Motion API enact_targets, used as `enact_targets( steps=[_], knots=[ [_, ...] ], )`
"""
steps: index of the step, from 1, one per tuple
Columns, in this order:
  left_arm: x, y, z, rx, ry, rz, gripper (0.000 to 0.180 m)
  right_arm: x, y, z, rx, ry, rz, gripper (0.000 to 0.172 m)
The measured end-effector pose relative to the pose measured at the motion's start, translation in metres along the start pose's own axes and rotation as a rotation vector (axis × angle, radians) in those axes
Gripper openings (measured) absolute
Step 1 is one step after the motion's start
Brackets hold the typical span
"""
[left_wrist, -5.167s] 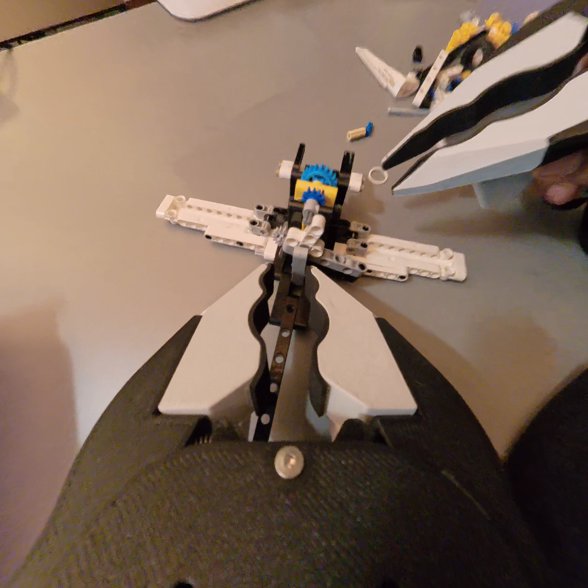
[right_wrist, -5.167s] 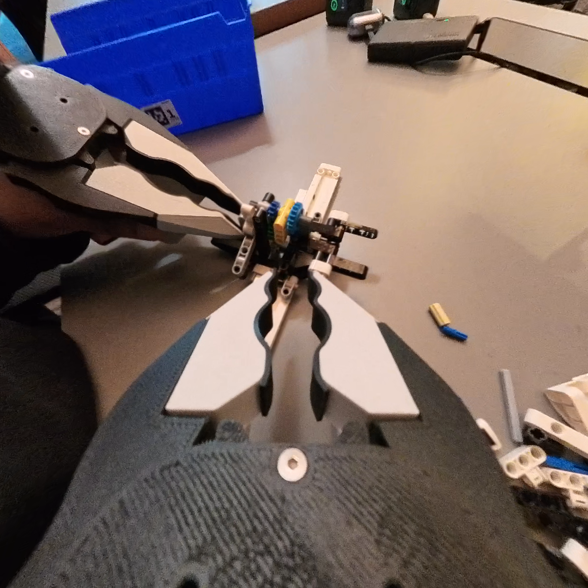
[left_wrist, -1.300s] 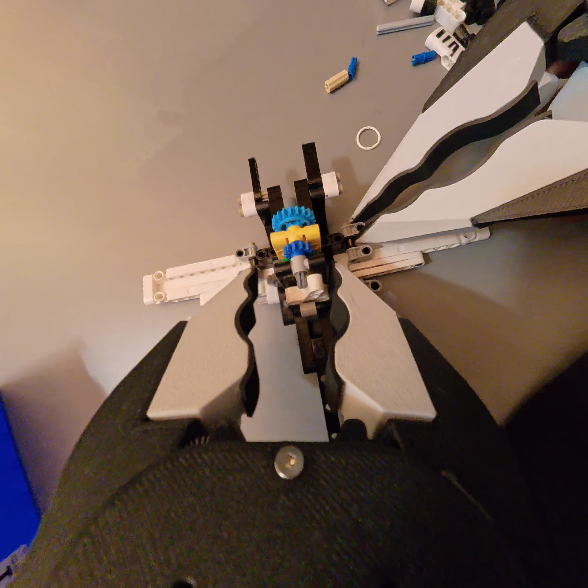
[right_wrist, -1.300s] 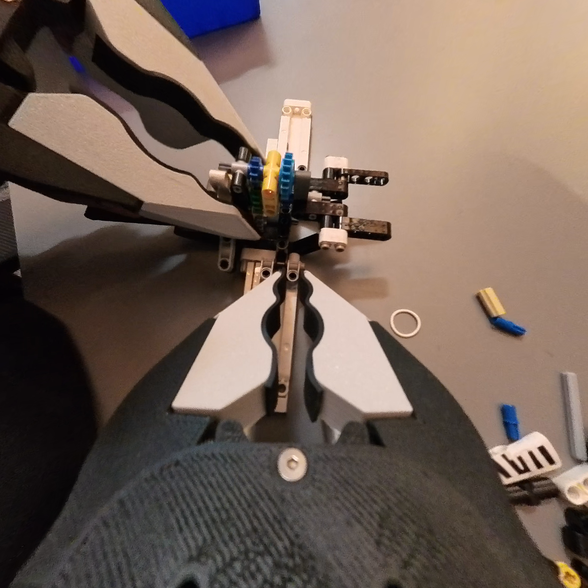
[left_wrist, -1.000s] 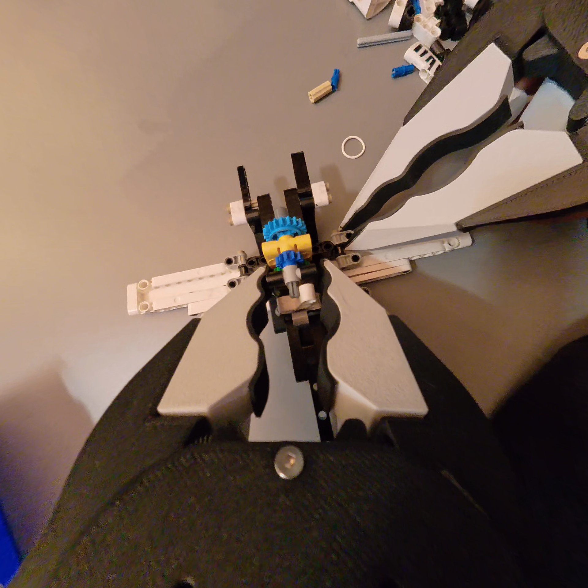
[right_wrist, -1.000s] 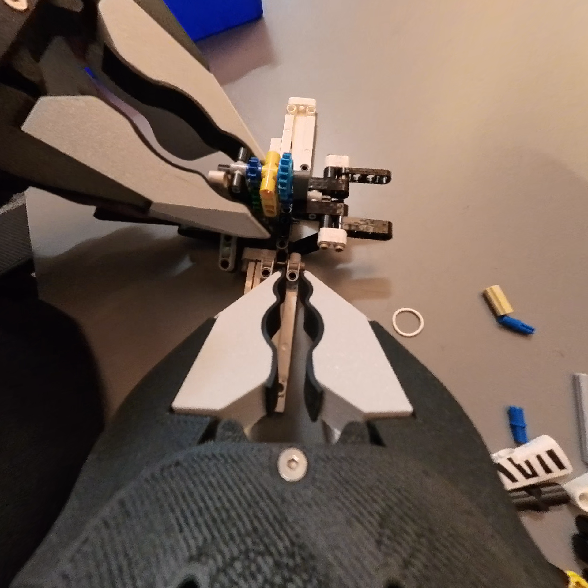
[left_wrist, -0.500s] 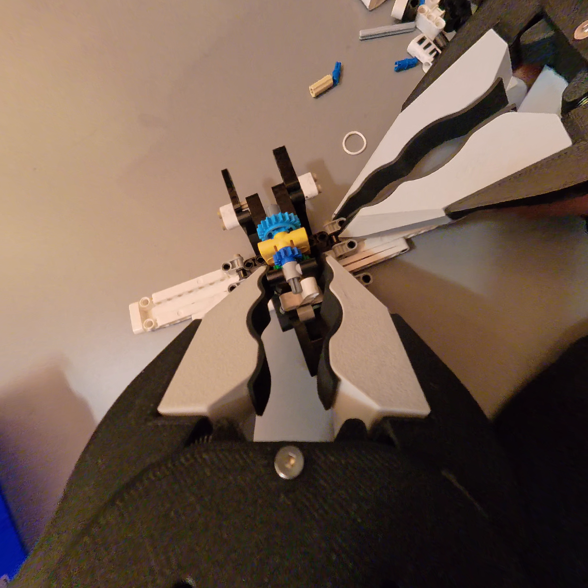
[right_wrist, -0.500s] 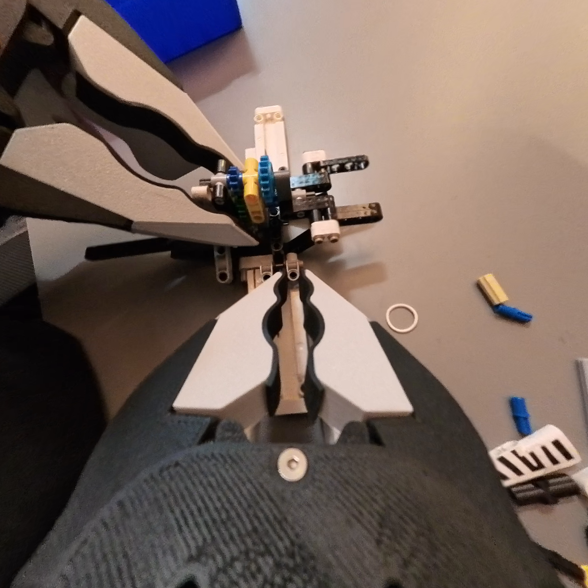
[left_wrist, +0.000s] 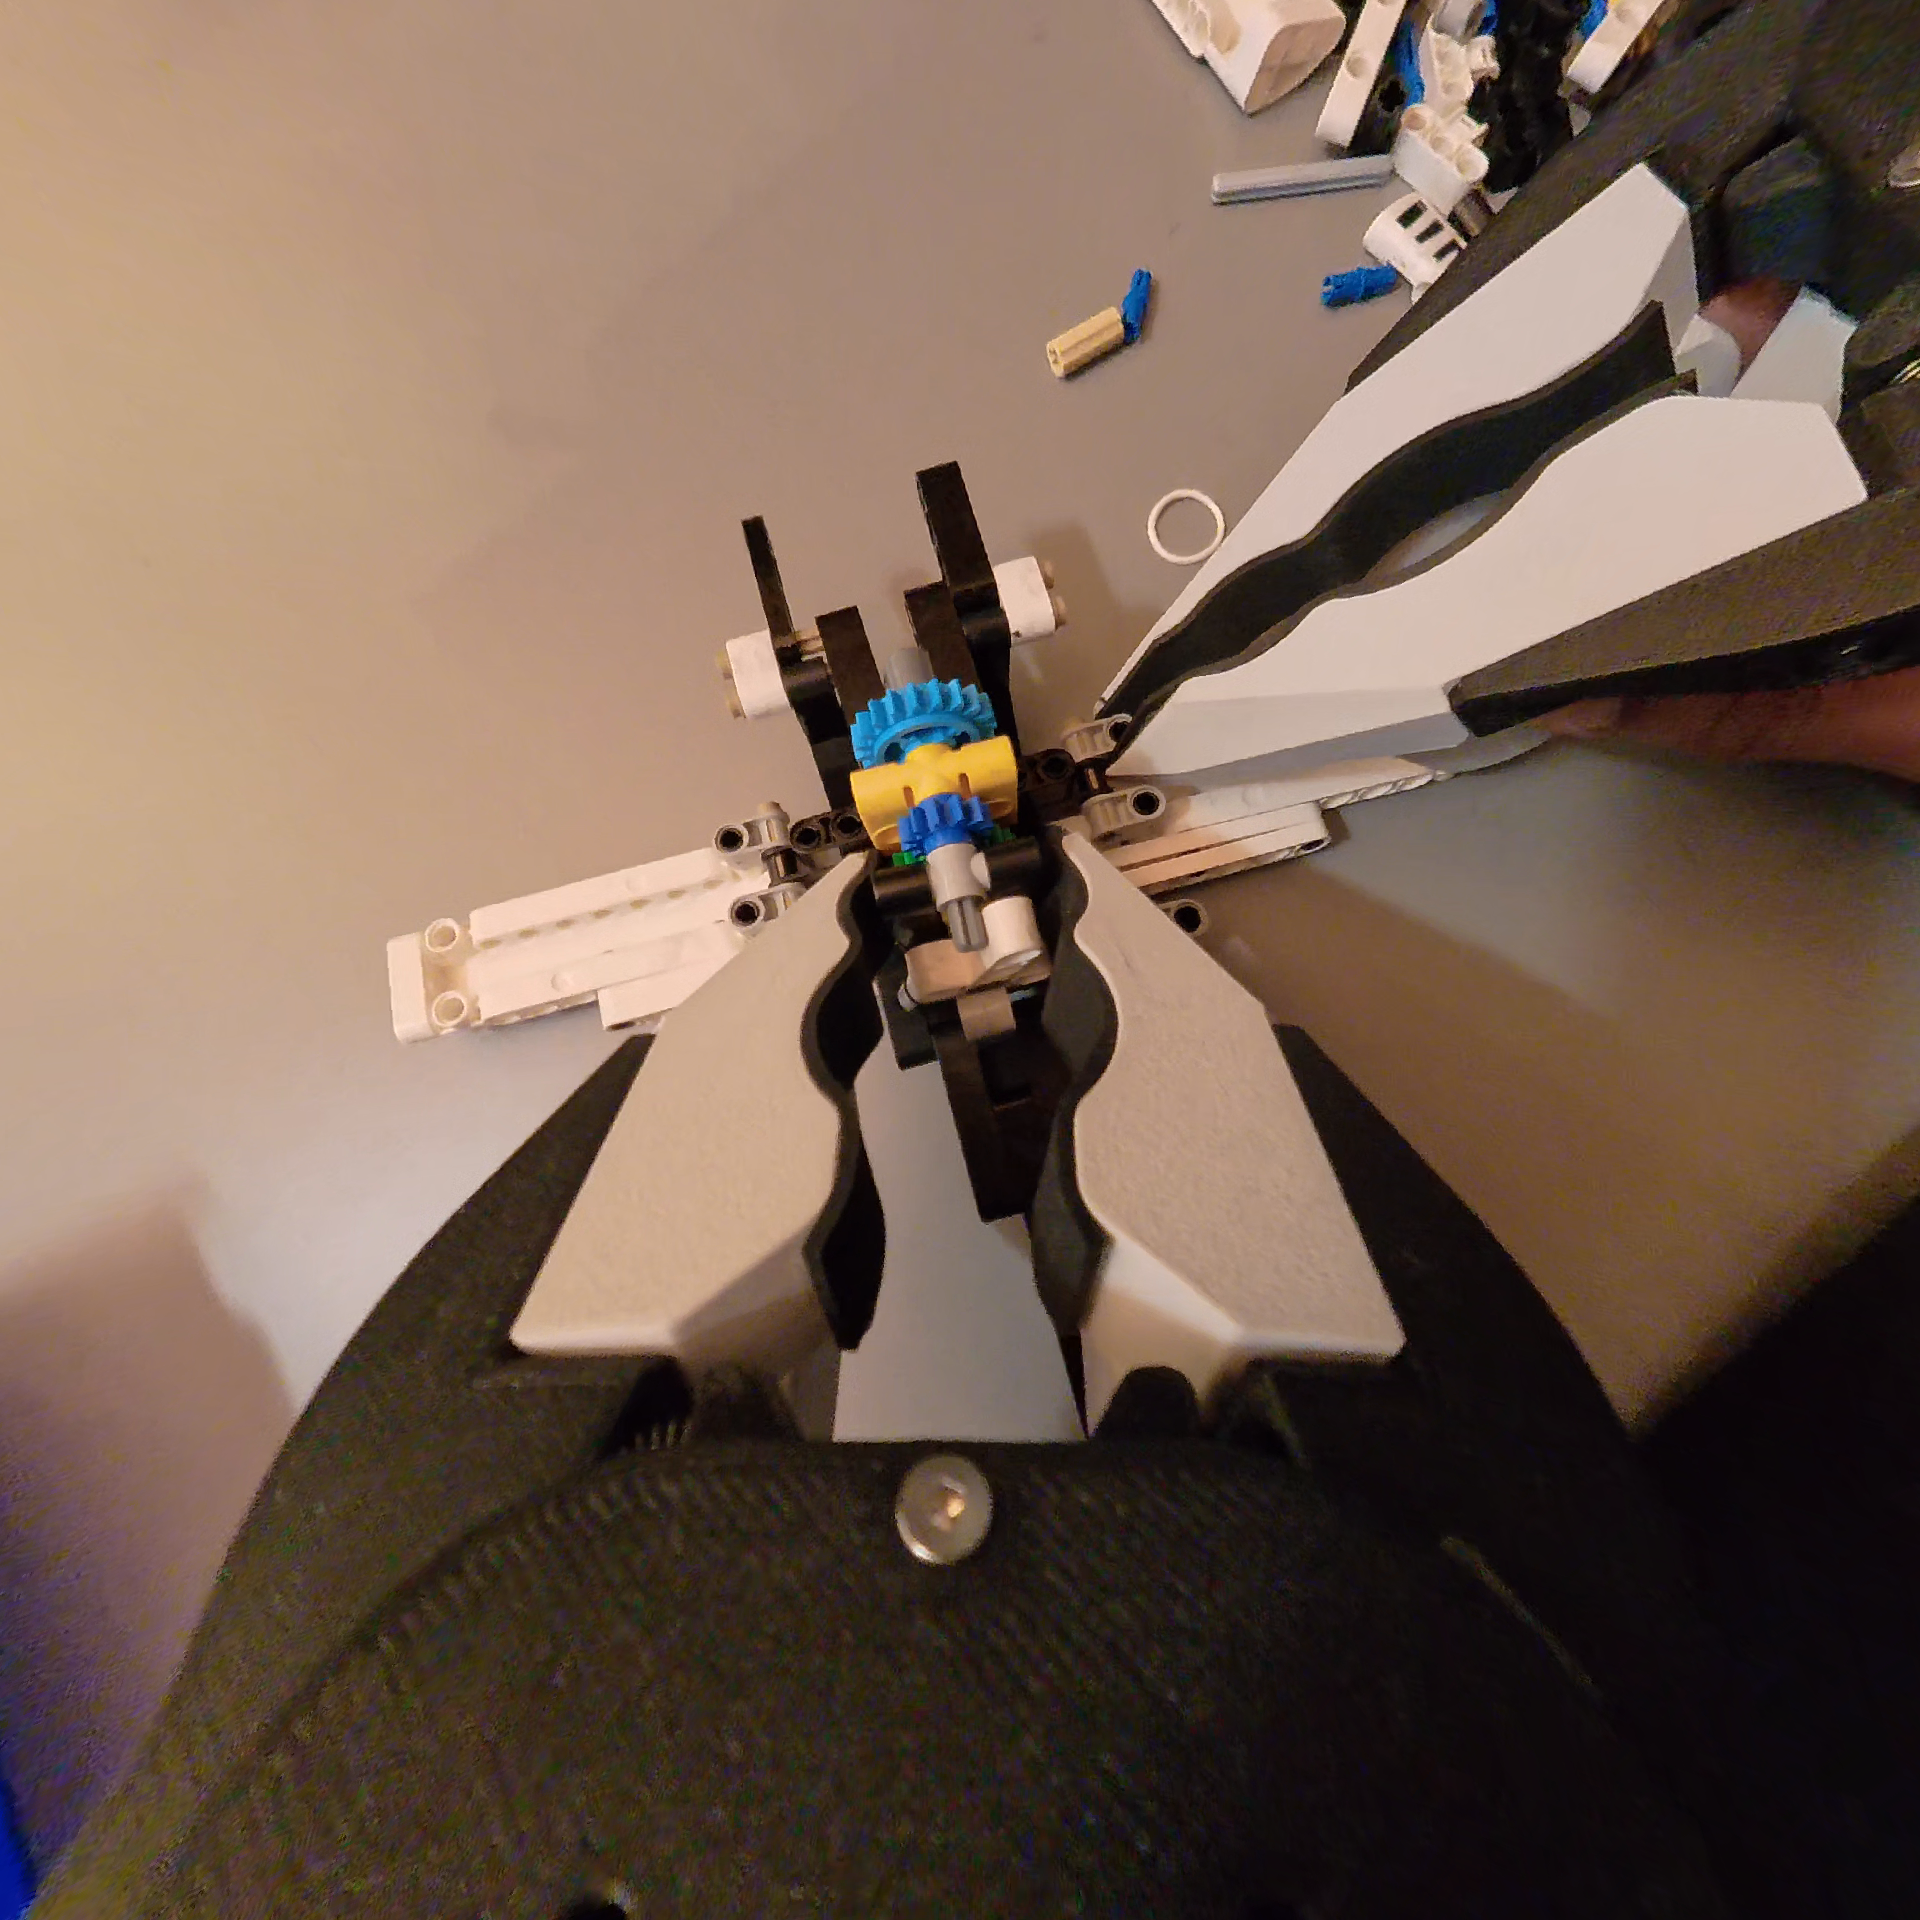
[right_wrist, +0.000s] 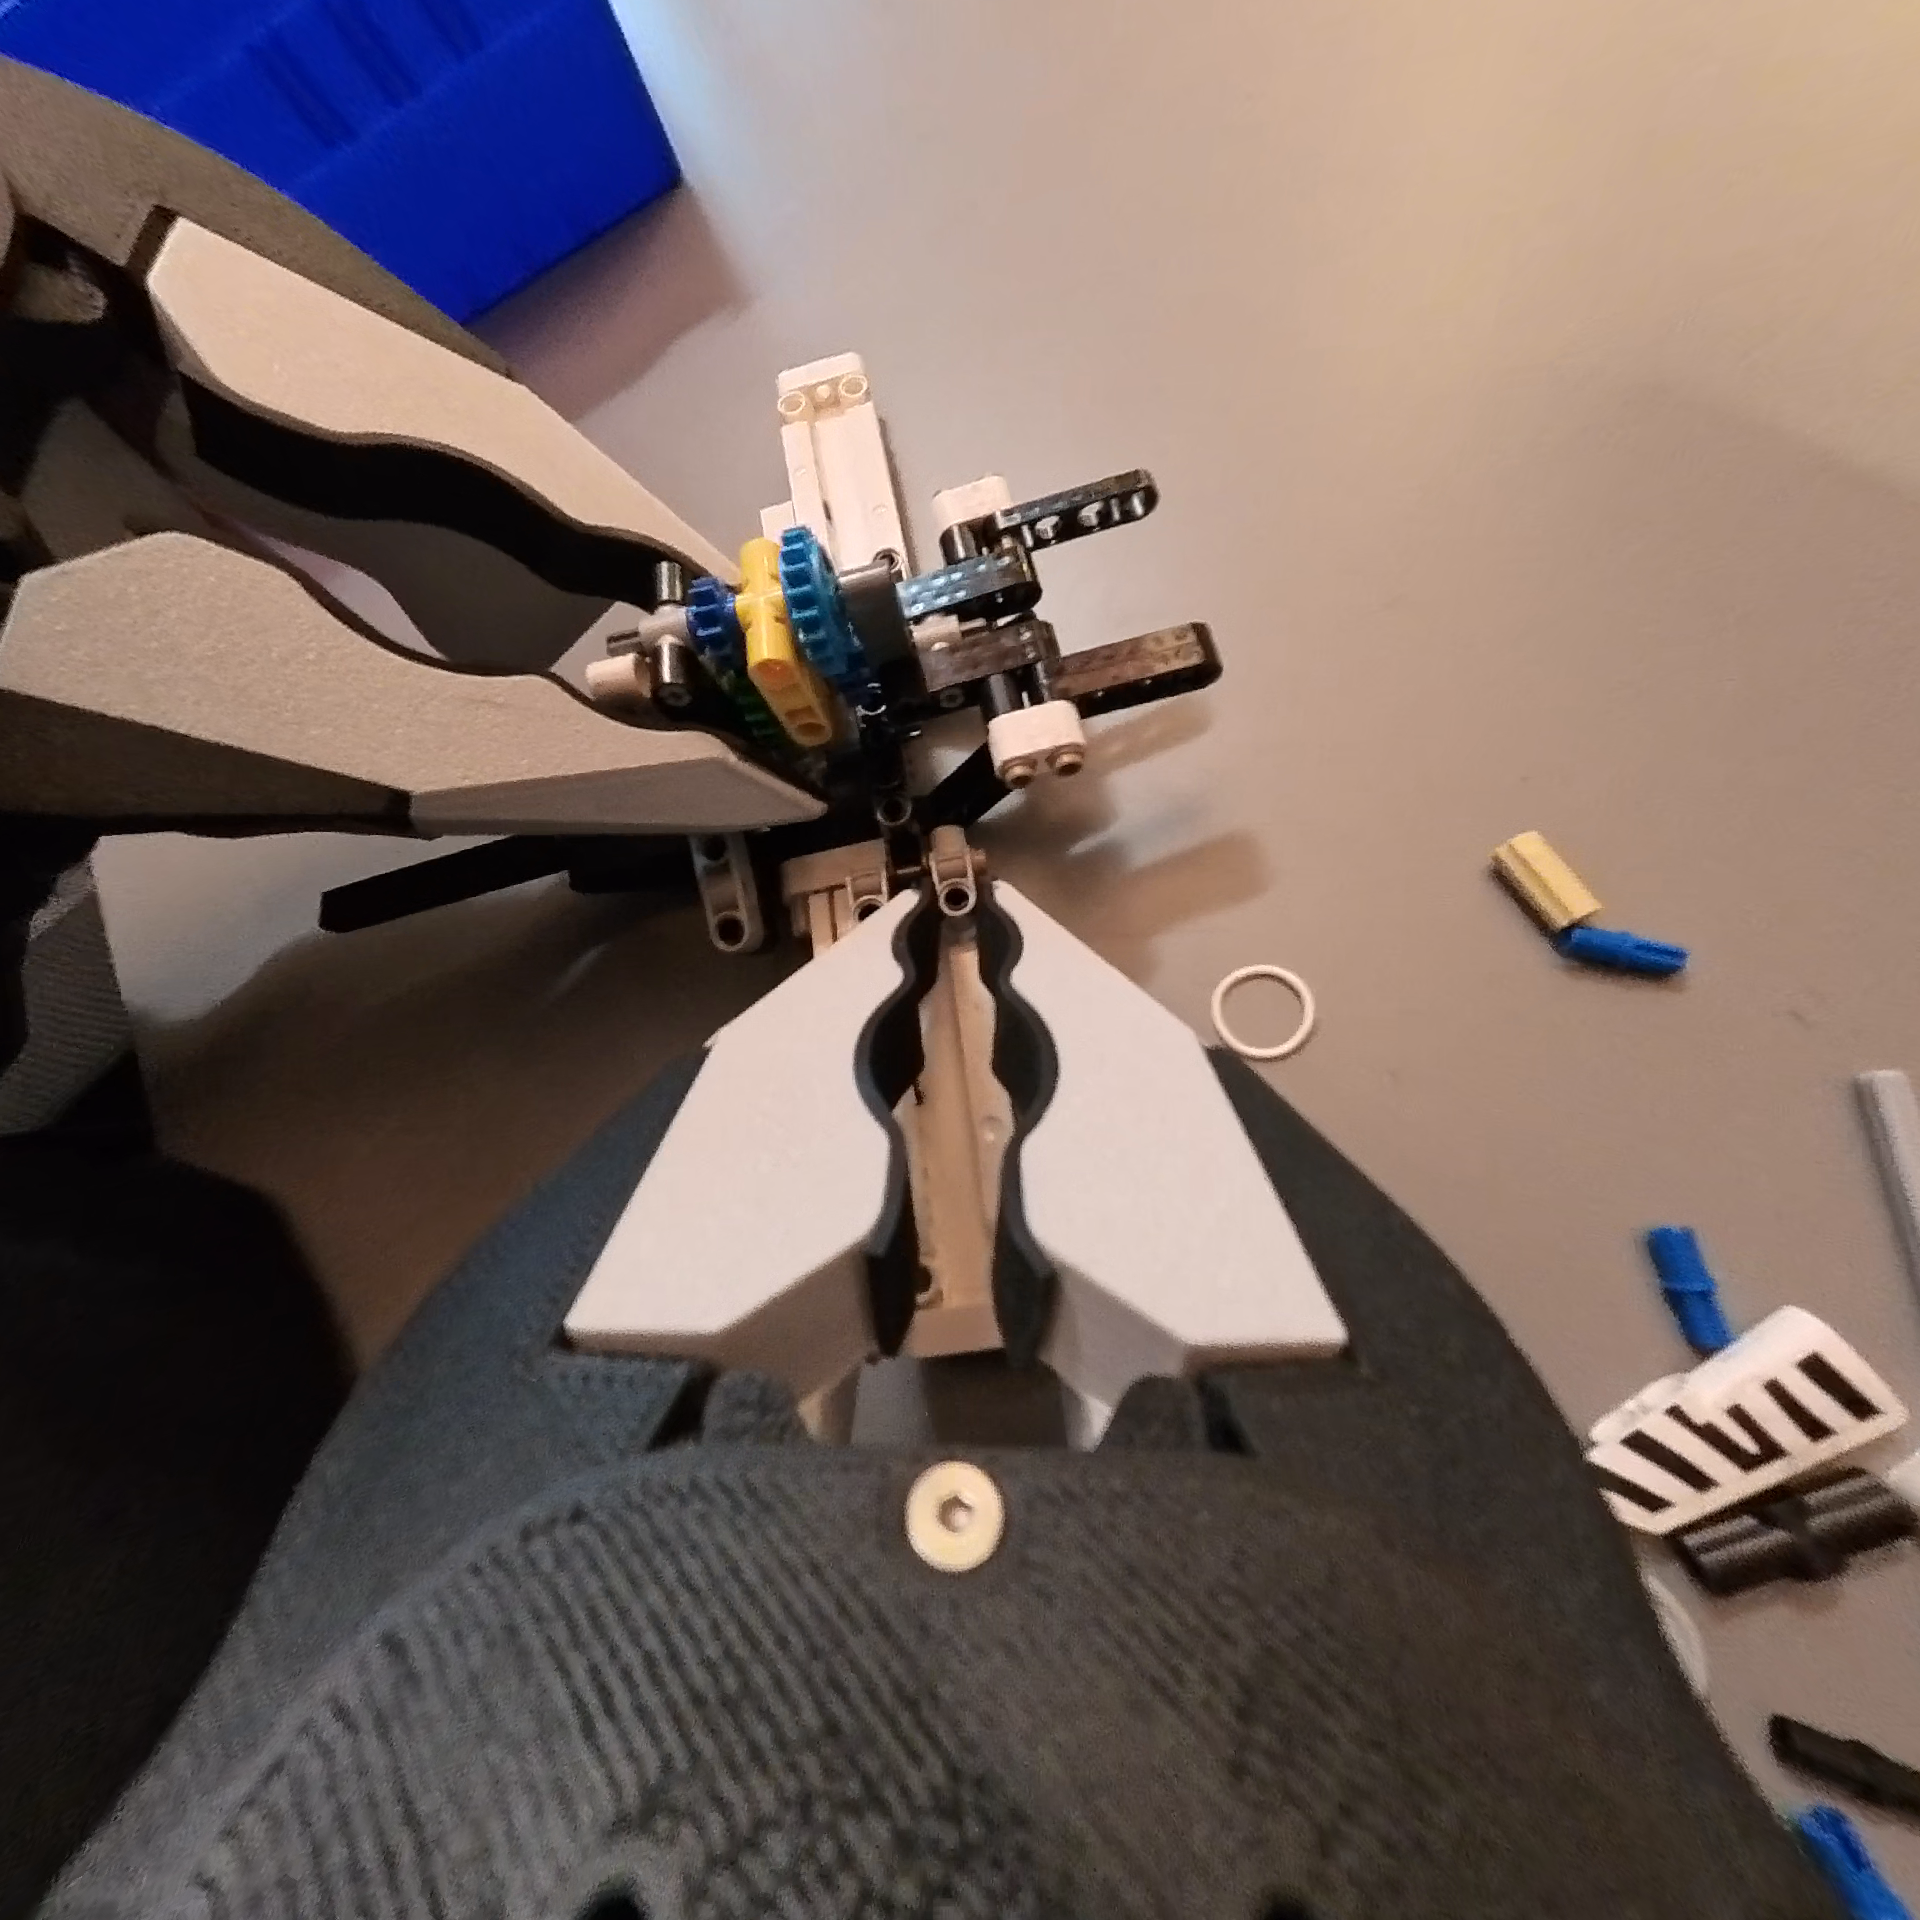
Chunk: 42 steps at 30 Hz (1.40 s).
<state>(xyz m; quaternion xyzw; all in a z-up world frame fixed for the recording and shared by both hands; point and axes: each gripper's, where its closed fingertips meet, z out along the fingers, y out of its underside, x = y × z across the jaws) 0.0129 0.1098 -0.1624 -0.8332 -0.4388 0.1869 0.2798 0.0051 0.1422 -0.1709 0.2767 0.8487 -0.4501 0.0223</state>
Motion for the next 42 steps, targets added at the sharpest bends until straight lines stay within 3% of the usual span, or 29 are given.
enact_targets(
  steps=[11,18,21,34,42],
  knots=[
    [-0.002,-0.004,0.003,0.028,-0.006,-0.002,0.031,0.006,-0.002,-0.001,0.015,-0.024,0.086,0.005],
    [-0.004,-0.002,0.002,0.018,0.009,0.001,0.030,0.000,0.000,0.001,-0.006,-0.026,0.028,0.006],
    [-0.004,-0.003,0.002,0.018,0.007,-0.005,0.030,0.004,0.001,-0.001,-0.015,-0.005,-0.005,0.017],
    [-0.004,-0.003,0.003,0.025,0.013,-0.011,0.030,-0.003,-0.005,-0.010,0.039,-0.005,-0.138,0.009],
    [-0.003,-0.003,0.003,0.033,0.016,-0.010,0.030,-0.004,-0.003,-0.016,0.051,-0.020,-0.122,0.010]
  ],
)
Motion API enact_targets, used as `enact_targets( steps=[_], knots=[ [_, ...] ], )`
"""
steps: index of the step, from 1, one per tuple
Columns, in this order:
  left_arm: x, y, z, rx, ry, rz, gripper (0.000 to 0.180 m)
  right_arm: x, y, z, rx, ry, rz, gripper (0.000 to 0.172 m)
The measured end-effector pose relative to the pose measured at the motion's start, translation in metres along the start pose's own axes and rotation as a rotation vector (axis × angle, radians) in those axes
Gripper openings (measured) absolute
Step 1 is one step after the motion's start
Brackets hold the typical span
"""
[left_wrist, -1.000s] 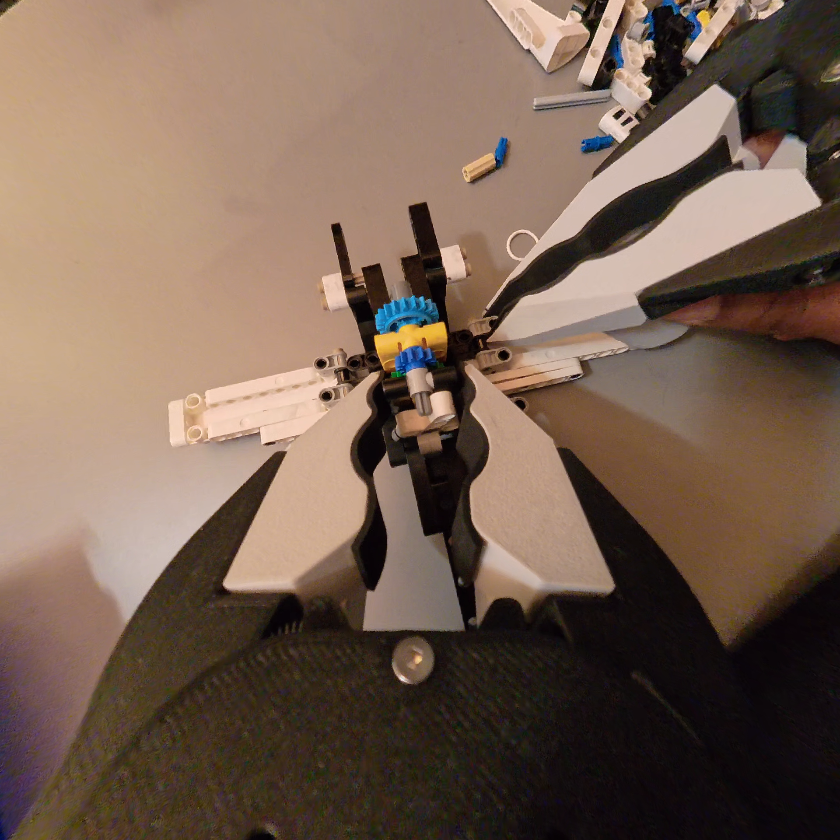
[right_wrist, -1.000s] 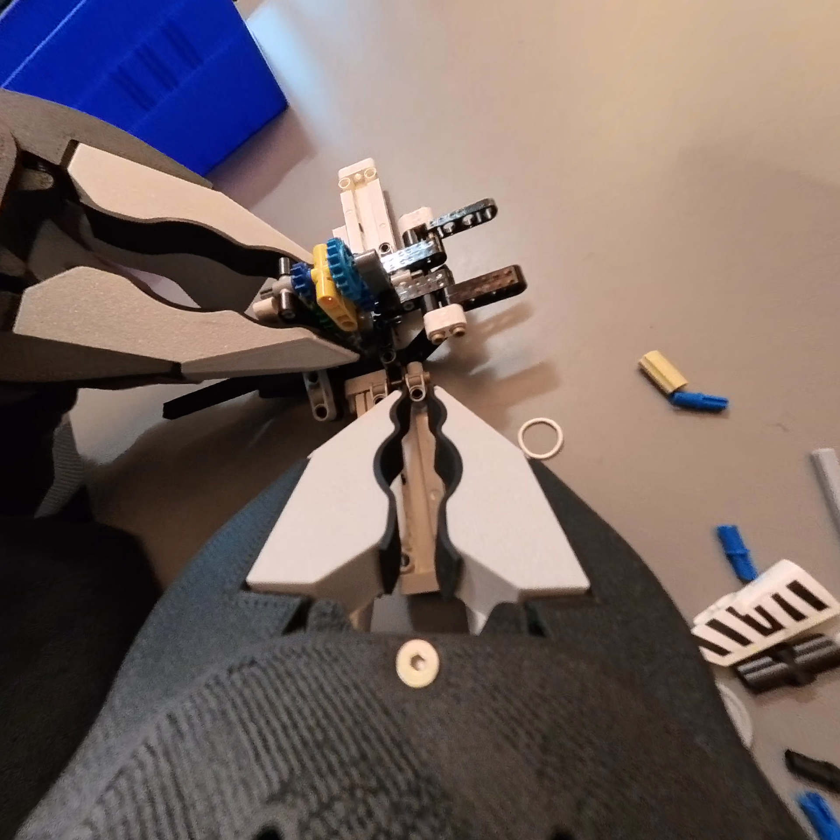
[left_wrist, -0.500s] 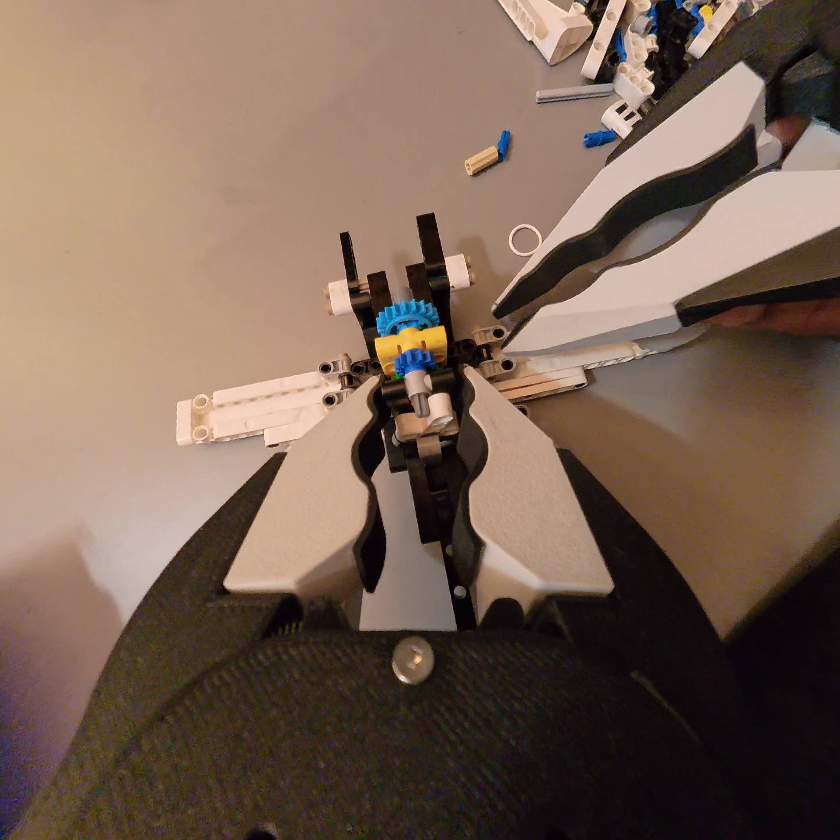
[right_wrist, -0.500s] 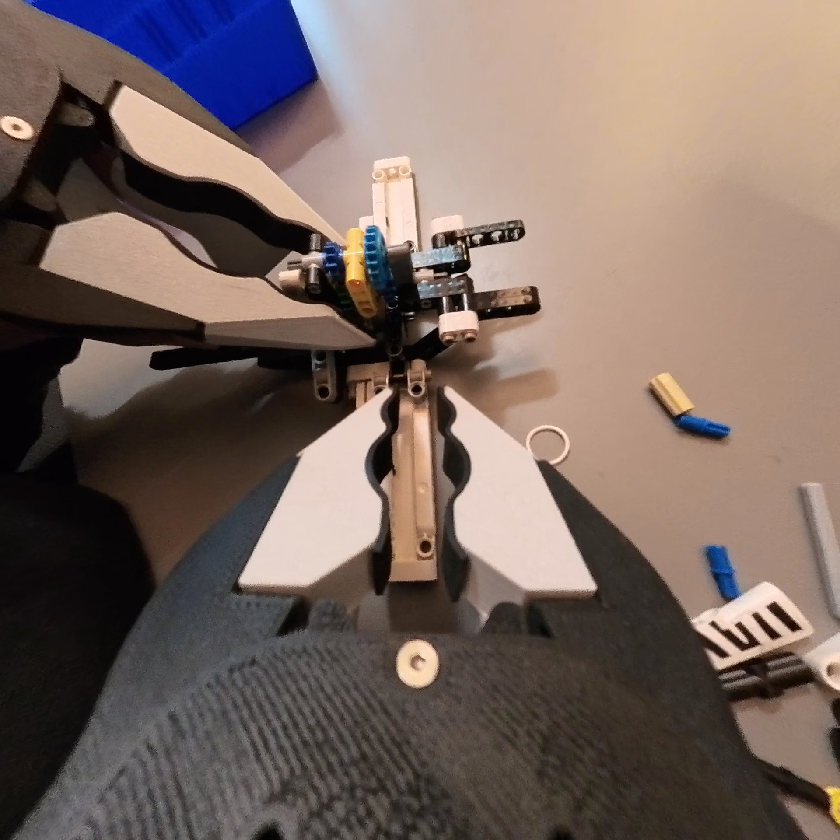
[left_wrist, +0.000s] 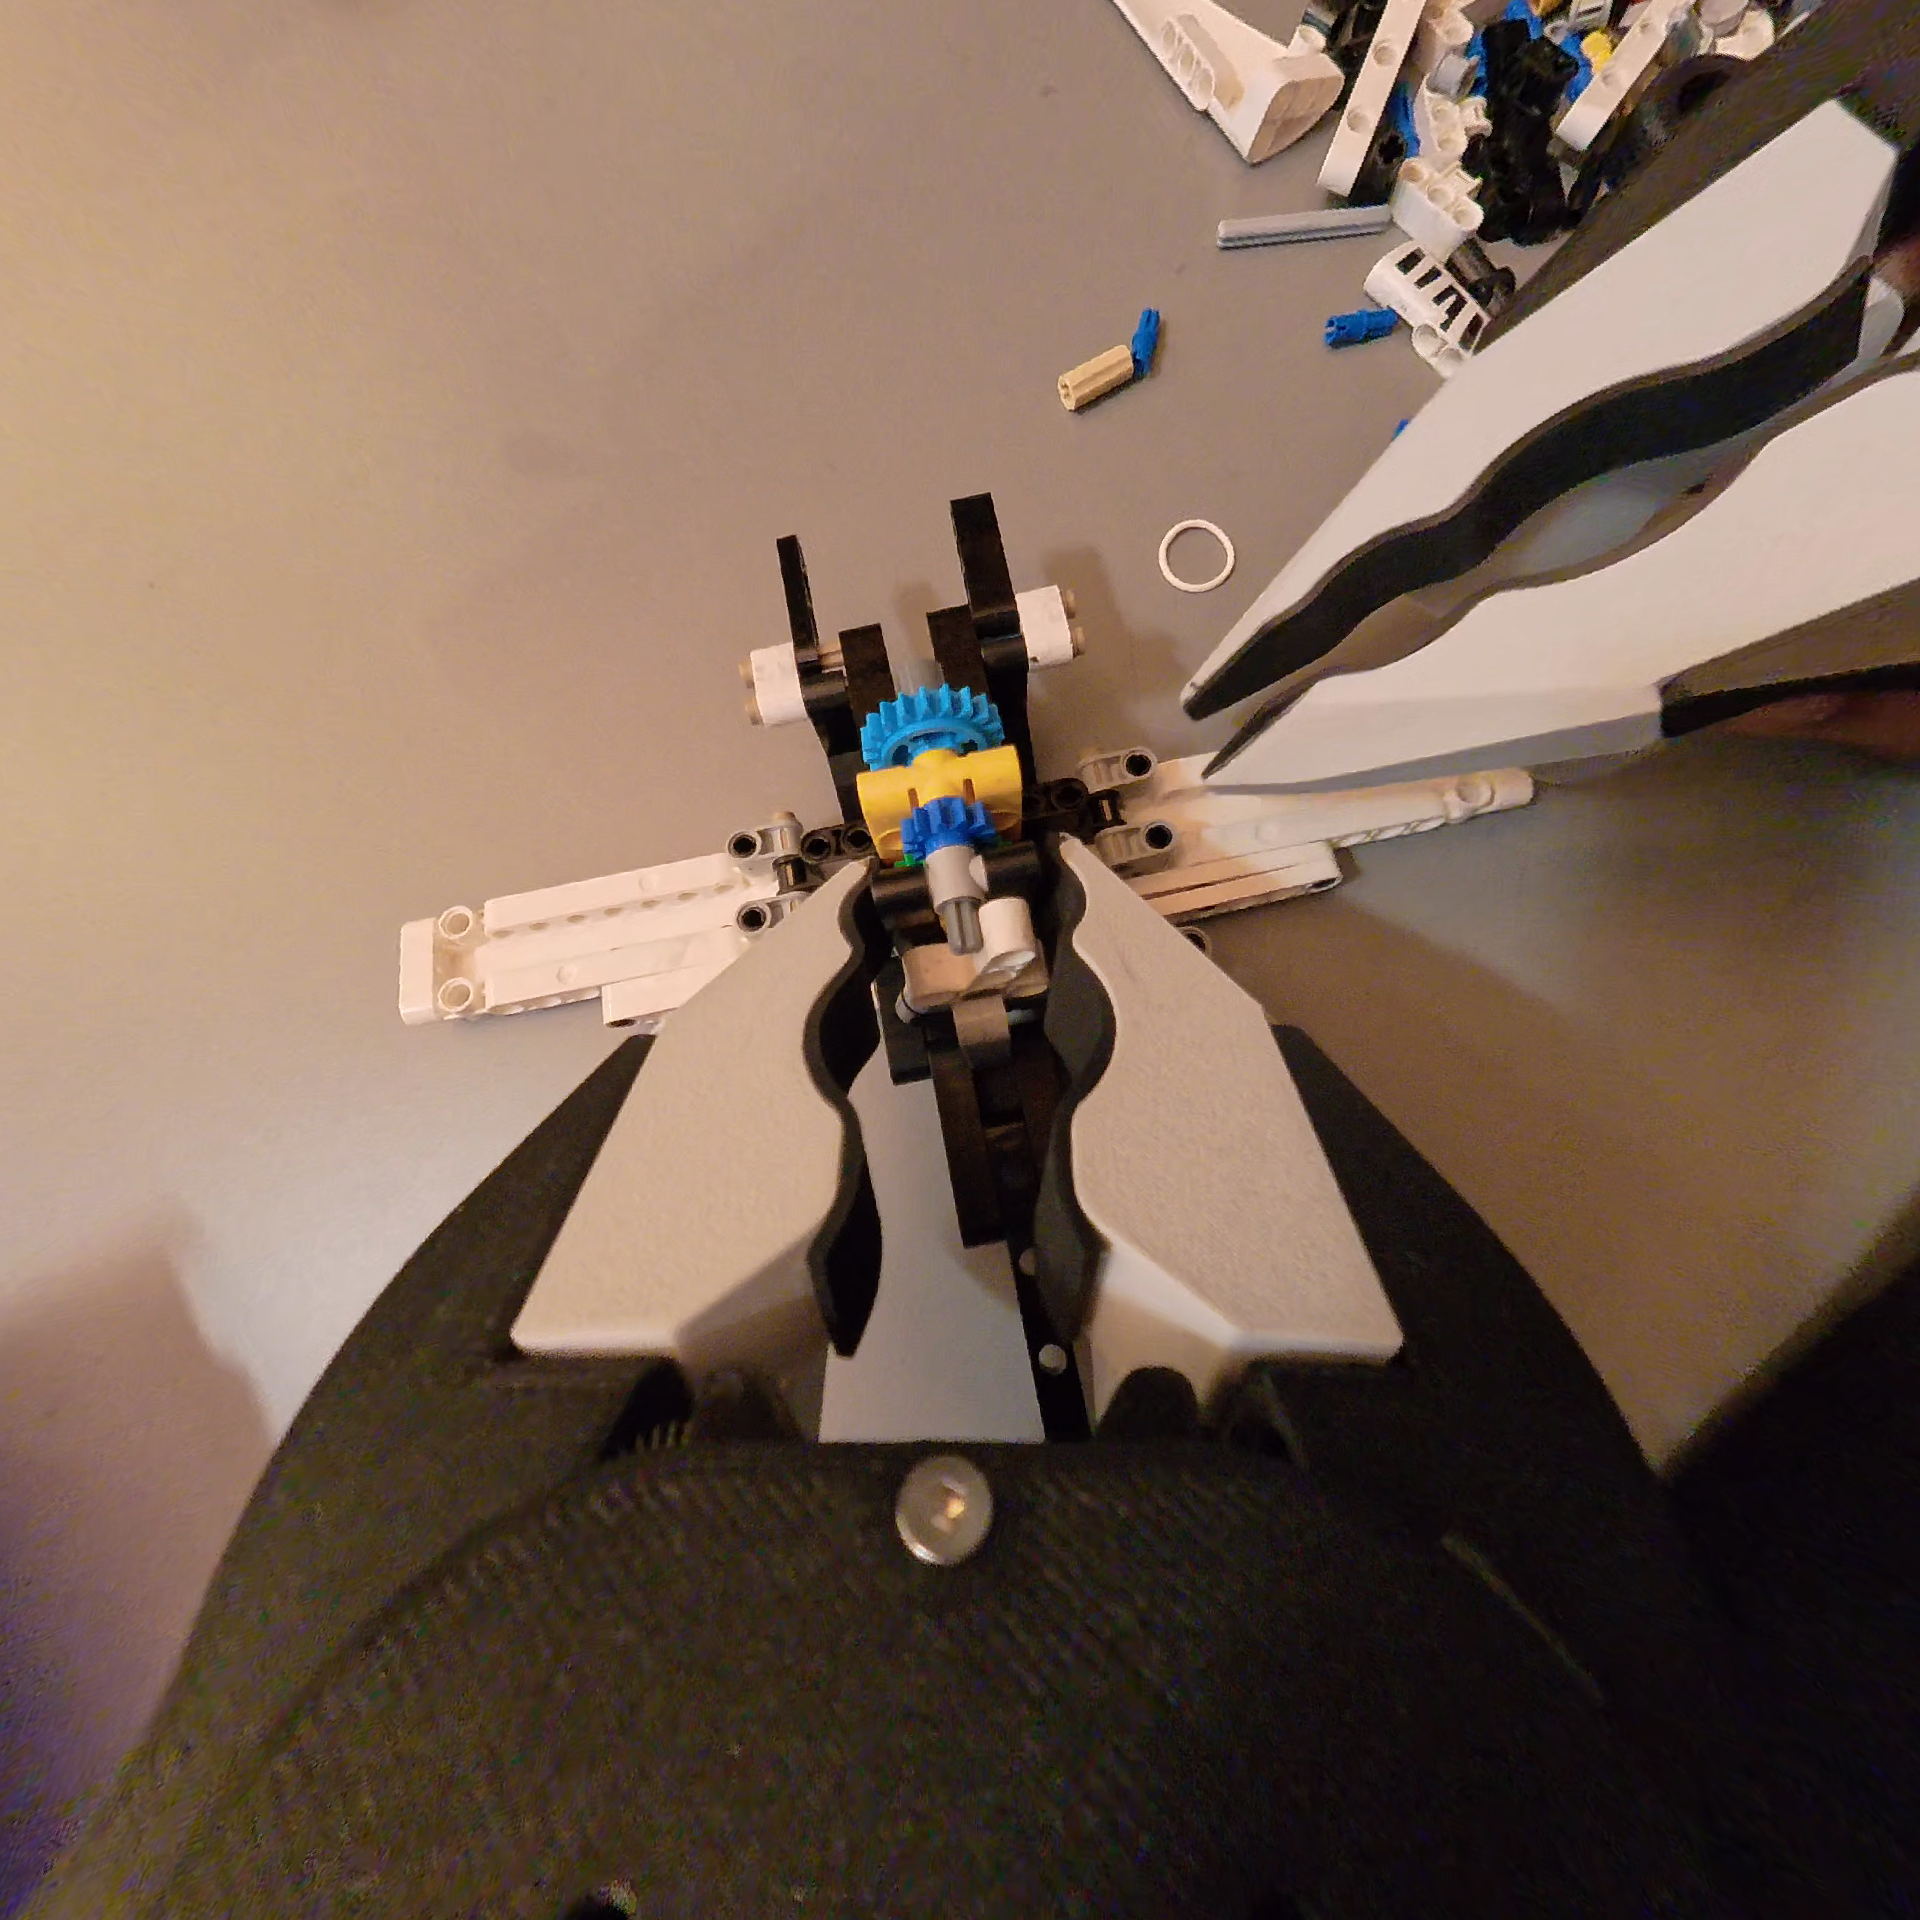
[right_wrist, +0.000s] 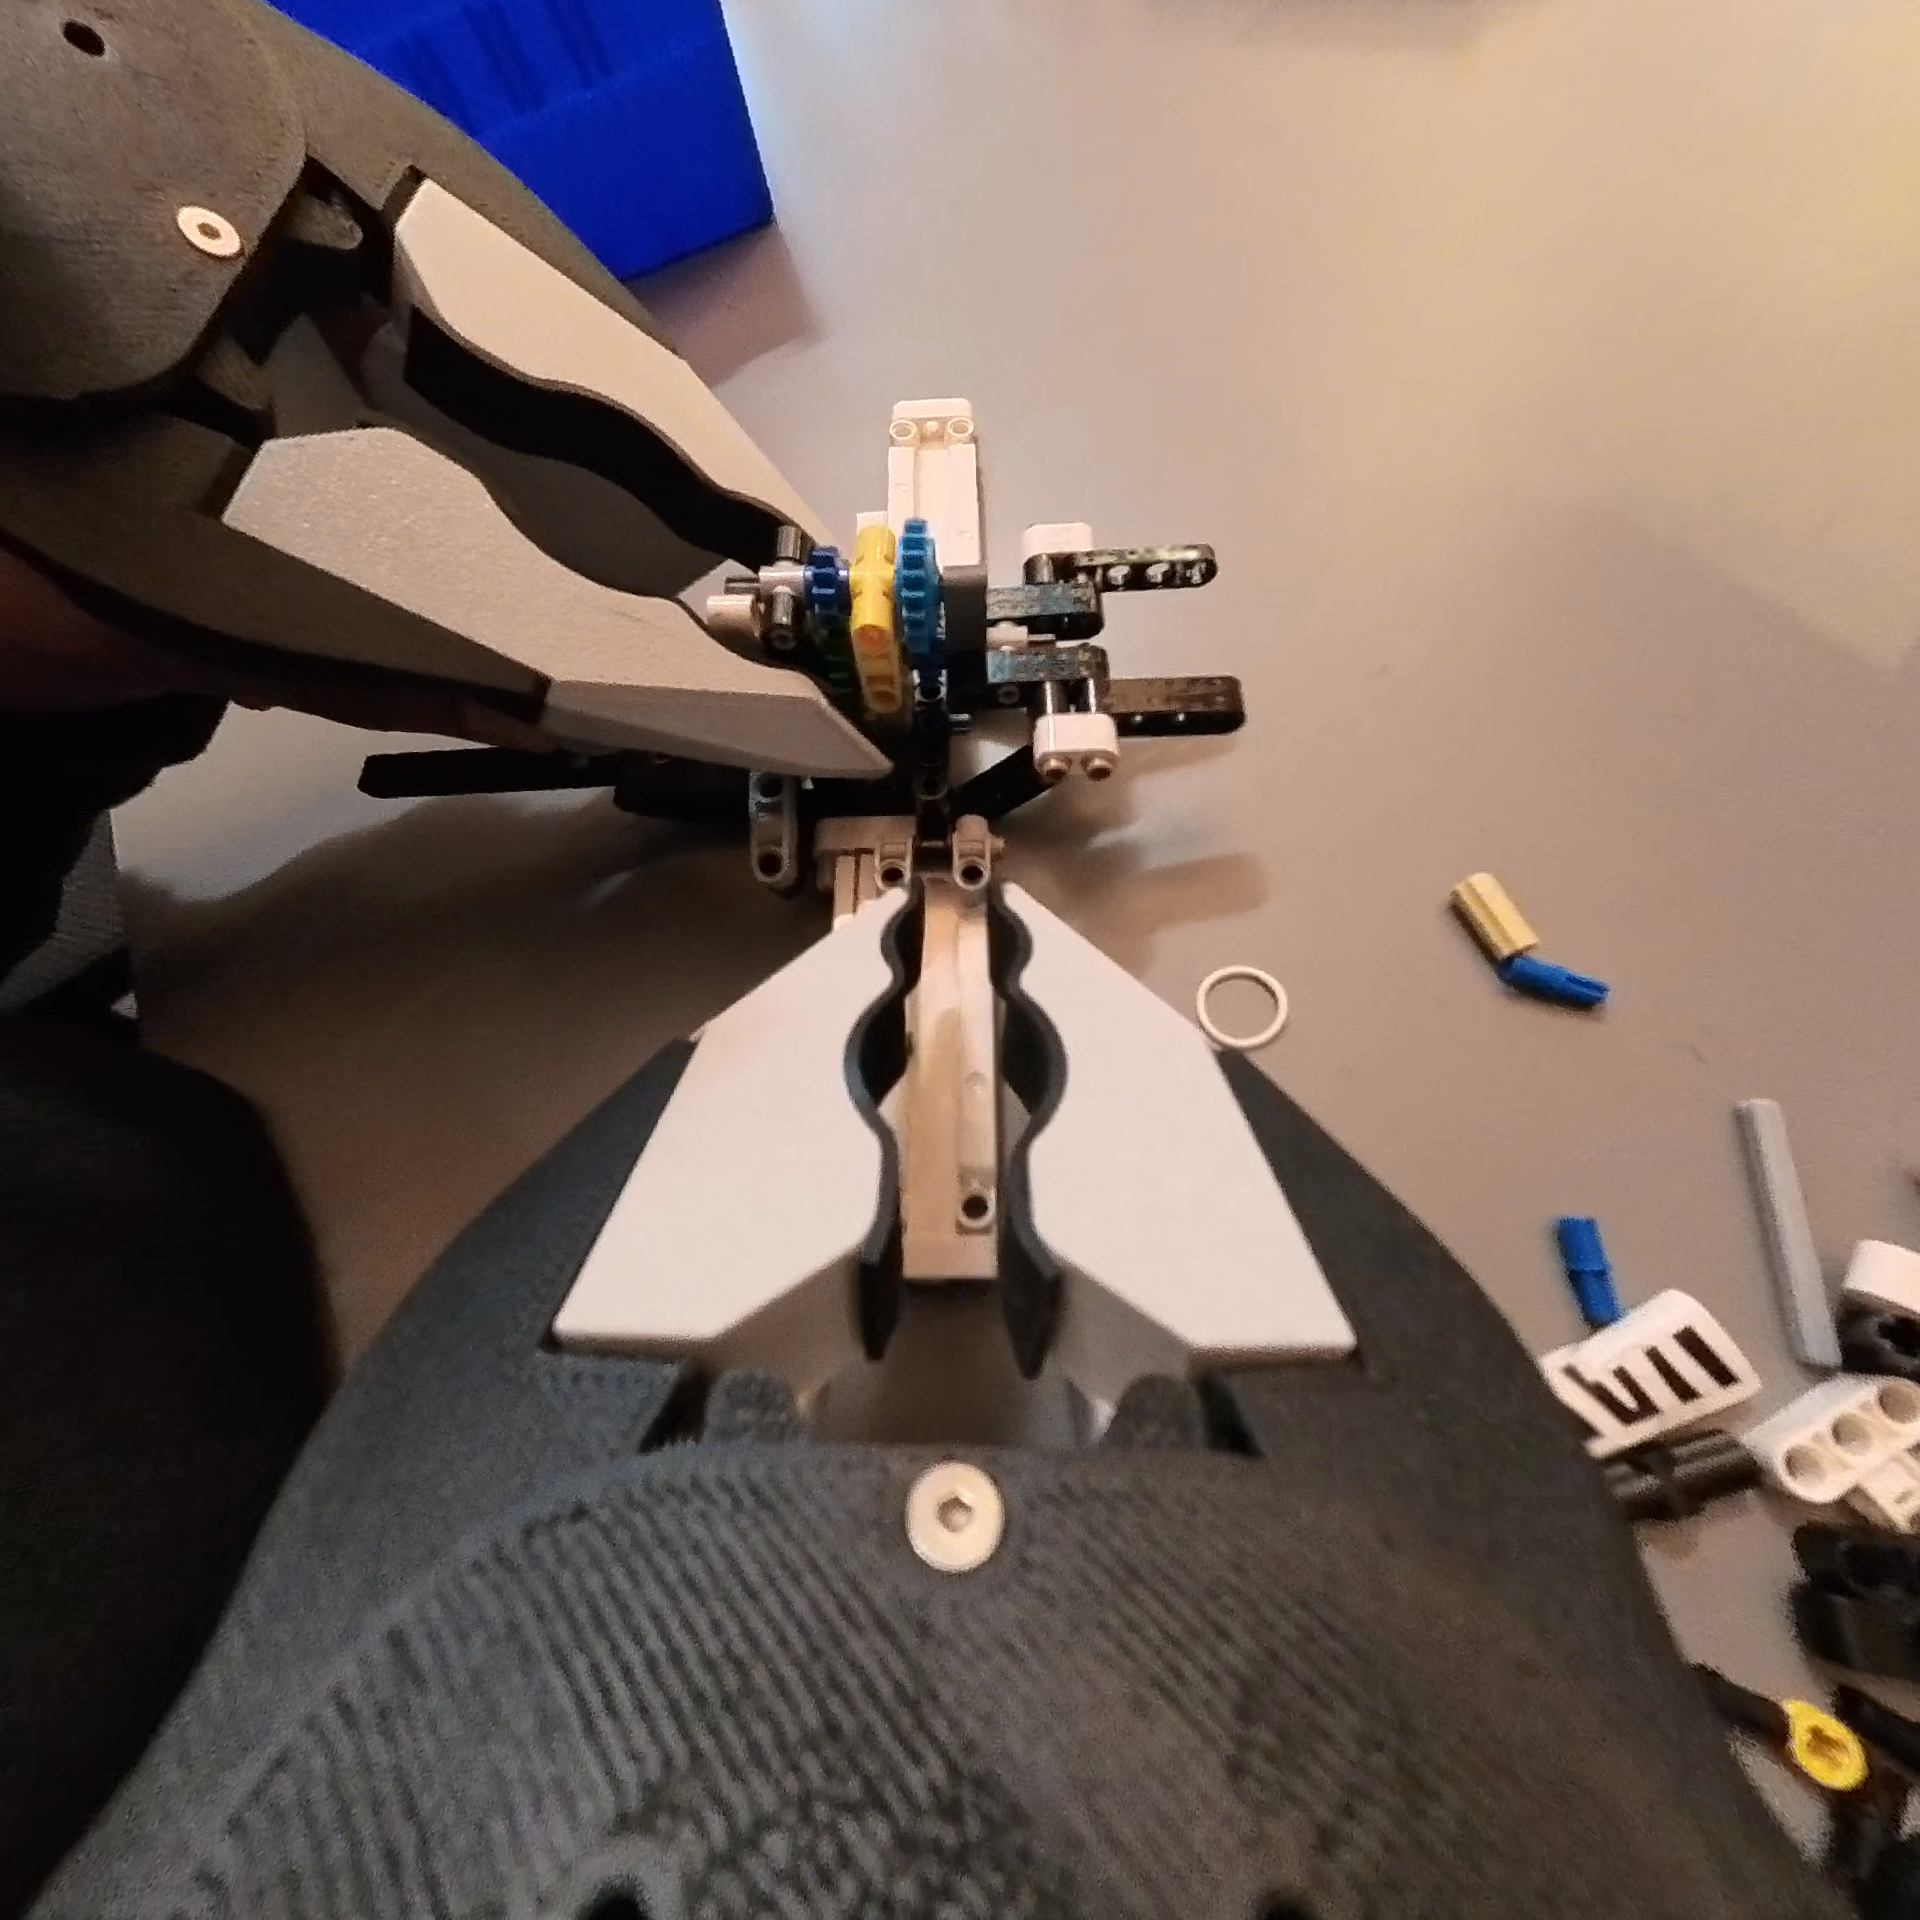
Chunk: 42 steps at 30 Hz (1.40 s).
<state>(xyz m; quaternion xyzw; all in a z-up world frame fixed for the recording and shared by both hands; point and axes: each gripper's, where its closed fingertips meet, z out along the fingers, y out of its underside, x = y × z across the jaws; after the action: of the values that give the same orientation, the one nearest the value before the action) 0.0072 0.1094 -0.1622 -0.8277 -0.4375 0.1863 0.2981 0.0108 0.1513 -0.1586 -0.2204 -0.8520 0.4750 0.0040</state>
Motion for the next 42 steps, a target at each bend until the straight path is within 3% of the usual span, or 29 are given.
enact_targets(
  steps=[6,12,19,27,34,38,40,42],
  knots=[
    [-0.003,0.000,-0.001,0.028,-0.005,-0.001,0.030,0.007,0.007,-0.015,0.014,0.038,0.011,0.012],
    [-0.021,-0.001,-0.008,0.061,-0.052,-0.024,0.029,0.010,-0.004,-0.029,0.122,0.081,-0.009,0.013],
    [-0.042,-0.023,-0.036,0.263,-0.049,-0.133,0.029,0.010,-0.029,-0.046,0.315,0.139,-0.078,0.020],
    [-0.047,-0.042,-0.064,0.491,0.183,-0.395,0.029,0.015,-0.047,-0.071,0.517,0.117,-0.023,0.024],
    [-0.047,-0.050,-0.071,0.571,0.293,-0.493,0.028,0.016,-0.050,-0.075,0.549,0.082,0.004,0.025],
    [-0.045,-0.065,-0.087,0.716,0.485,-0.644,0.028,0.012,-0.050,-0.071,0.530,0.073,-0.017,0.026],
    [-0.049,-0.076,-0.109,0.874,0.702,-0.783,0.031,0.011,-0.050,-0.069,0.522,0.074,-0.031,0.026],
    [-0.056,-0.081,-0.144,1.070,1.013,-0.899,0.030,0.009,-0.049,-0.068,0.516,0.078,-0.045,0.026]
  ],
)
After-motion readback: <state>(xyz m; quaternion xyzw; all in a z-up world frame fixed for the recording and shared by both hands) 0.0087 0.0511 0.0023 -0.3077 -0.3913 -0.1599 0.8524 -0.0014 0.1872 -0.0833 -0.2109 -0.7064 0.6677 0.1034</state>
